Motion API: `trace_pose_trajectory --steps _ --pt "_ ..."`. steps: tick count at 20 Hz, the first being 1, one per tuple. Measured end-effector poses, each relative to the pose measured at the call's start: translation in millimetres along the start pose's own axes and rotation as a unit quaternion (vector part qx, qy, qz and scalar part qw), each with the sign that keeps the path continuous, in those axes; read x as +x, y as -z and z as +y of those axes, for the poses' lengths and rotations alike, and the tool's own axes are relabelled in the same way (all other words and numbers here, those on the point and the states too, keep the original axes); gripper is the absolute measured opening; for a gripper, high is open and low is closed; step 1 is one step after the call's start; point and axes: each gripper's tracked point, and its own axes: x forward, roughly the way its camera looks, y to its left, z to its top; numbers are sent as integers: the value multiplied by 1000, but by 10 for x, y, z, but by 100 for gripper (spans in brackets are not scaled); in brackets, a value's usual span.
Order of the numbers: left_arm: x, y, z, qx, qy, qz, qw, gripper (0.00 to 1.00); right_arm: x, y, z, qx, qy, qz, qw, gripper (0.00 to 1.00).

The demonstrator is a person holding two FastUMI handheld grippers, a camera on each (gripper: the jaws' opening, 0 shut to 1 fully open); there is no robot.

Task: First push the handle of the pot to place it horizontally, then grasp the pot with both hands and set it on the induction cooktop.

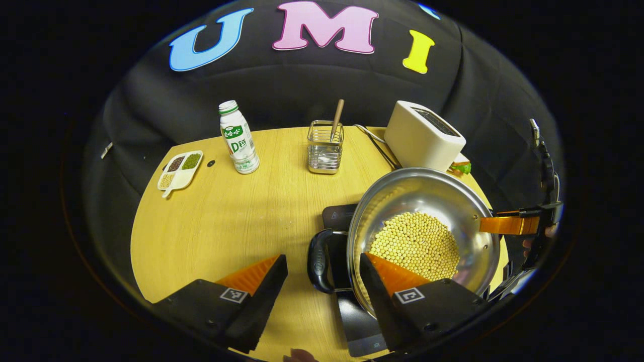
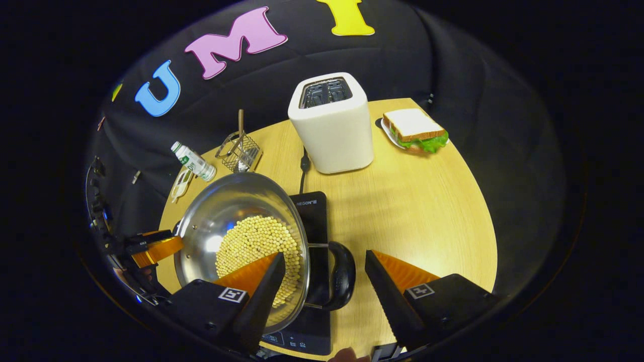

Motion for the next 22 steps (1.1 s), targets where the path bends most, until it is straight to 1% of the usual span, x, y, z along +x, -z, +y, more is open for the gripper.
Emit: trace_pose_trajectory --steps 2,7,9,12,15,18,20,22 --pt "-91 15 30 -4 0 -4 1000 90 -147 -67 14 -3 3 -22 1000 99" --pt "-426 -60 -56 -9 20 -35 999 90 -571 -293 140 -11 11 -96 995 99" --pt "-607 -148 -86 -6 26 -54 998 90 -774 -363 242 -20 11 -128 992 99" --pt "-955 -355 -137 -3 32 -104 994 90 -1118 -471 429 -21 9 -179 984 99" --pt "-1296 -538 -168 5 32 -155 987 90 -1486 -648 561 -34 19 -236 971 99" --pt "-1646 -665 -234 6 36 -200 979 90 -1930 -814 768 -54 18 -294 954 99" --pt "-1945 -770 -295 12 33 -236 971 90 -2168 -873 917 -55 13 -324 945 98" --pt "-2210 -909 -260 25 25 -279 960 89 -2348 -905 1027 -57 12 -352 934 98"
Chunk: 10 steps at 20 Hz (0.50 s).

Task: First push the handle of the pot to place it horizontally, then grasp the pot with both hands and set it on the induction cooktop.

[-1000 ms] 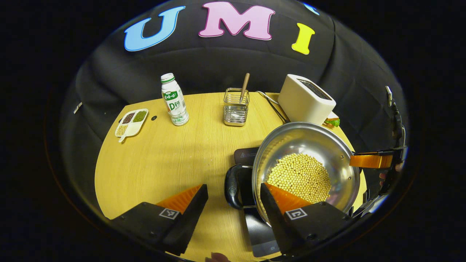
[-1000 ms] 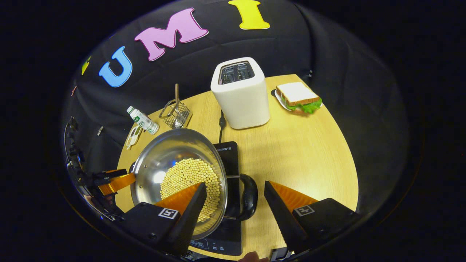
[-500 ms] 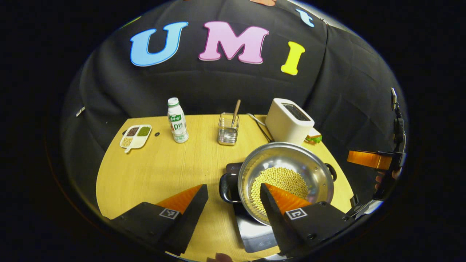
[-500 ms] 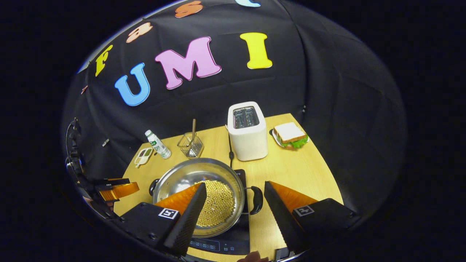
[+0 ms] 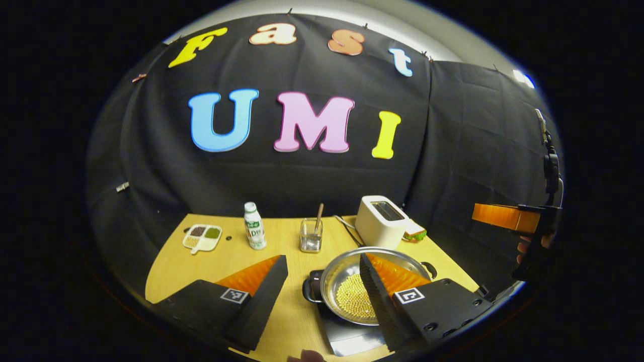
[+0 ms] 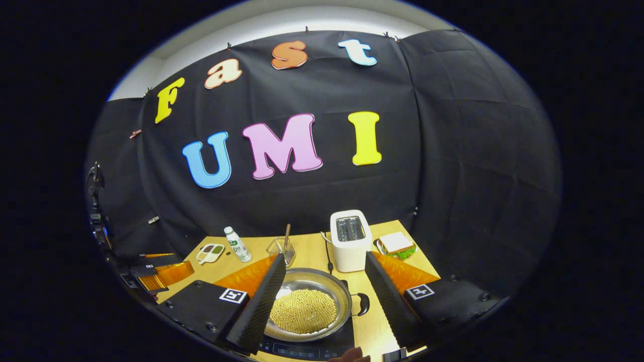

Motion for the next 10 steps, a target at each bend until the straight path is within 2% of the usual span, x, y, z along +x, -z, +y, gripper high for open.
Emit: trace_pose_trajectory --steps 5,8,10 --pt "-395 -525 83 11 -10 -90 996 90 -335 -513 212 -26 6 -101 995 98" --pt "-630 -749 94 22 -16 -133 991 92 -589 -836 375 -36 1 -170 985 98" --pt "-784 -887 110 12 -29 -155 987 92 -709 -942 441 -46 3 -200 979 98"
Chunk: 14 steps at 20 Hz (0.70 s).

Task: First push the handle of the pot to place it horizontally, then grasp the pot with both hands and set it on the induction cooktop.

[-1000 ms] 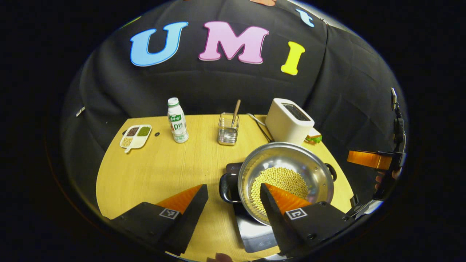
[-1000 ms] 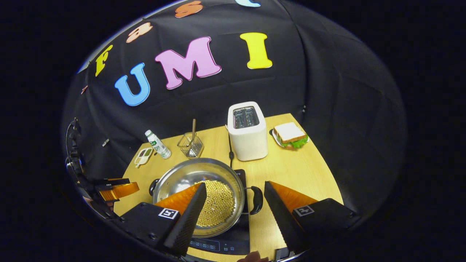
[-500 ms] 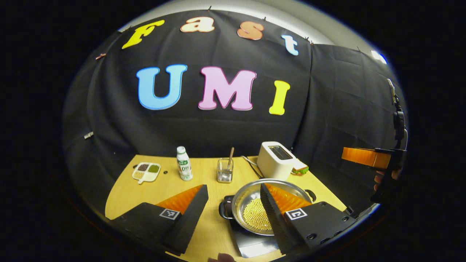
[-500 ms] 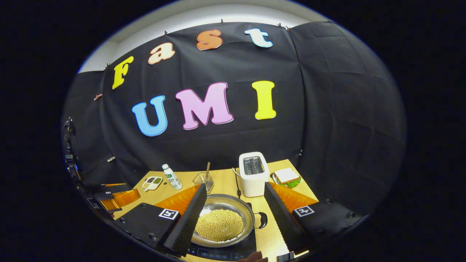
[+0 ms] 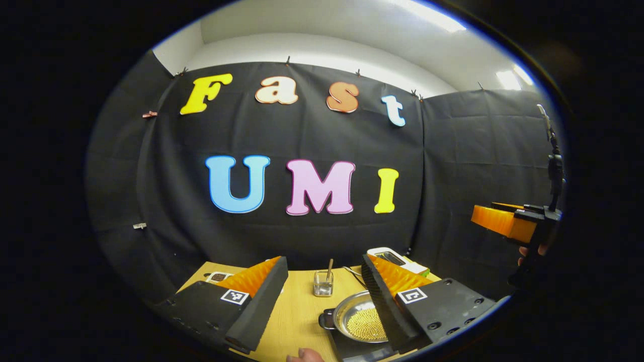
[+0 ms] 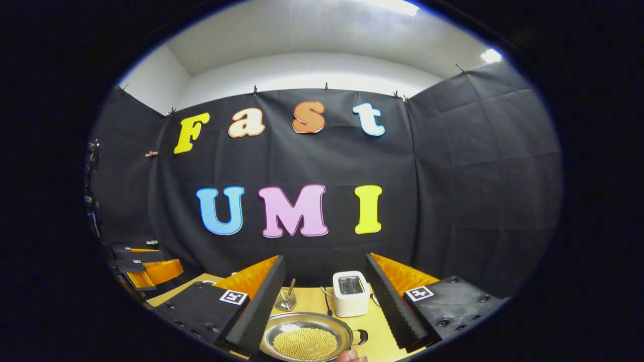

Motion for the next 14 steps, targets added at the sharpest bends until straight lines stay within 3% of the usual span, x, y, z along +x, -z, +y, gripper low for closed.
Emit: trace_pose_trajectory --steps 3,7,14 --pt "-106 -238 52 -13 -14 -31 999 93 -114 -206 86 -22 -5 -29 999 98" --pt "-259 -410 141 16 -34 -56 998 94 -185 -312 89 -16 4 -41 999 97" --pt "-259 -238 224 -2 -29 -37 999 93 -159 -233 66 -21 9 -28 999 97"
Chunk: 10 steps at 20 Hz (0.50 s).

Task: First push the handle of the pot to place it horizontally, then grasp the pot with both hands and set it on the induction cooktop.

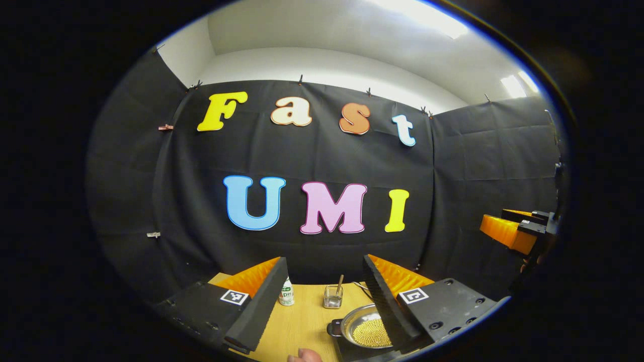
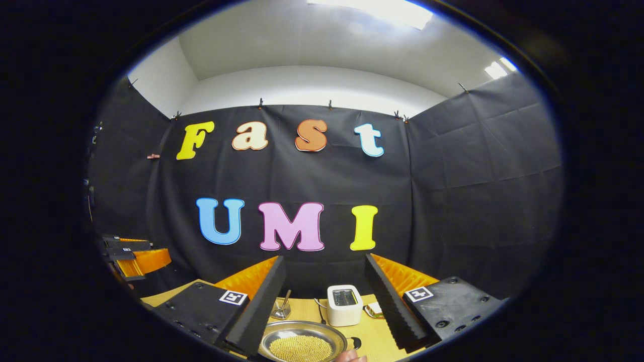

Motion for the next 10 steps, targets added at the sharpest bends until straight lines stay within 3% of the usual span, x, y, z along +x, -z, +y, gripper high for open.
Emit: trace_pose_trajectory --steps 10 --pt "-4 38 -18 8 2 8 1000 93 -47 98 75 -11 -11 14 1000 98"
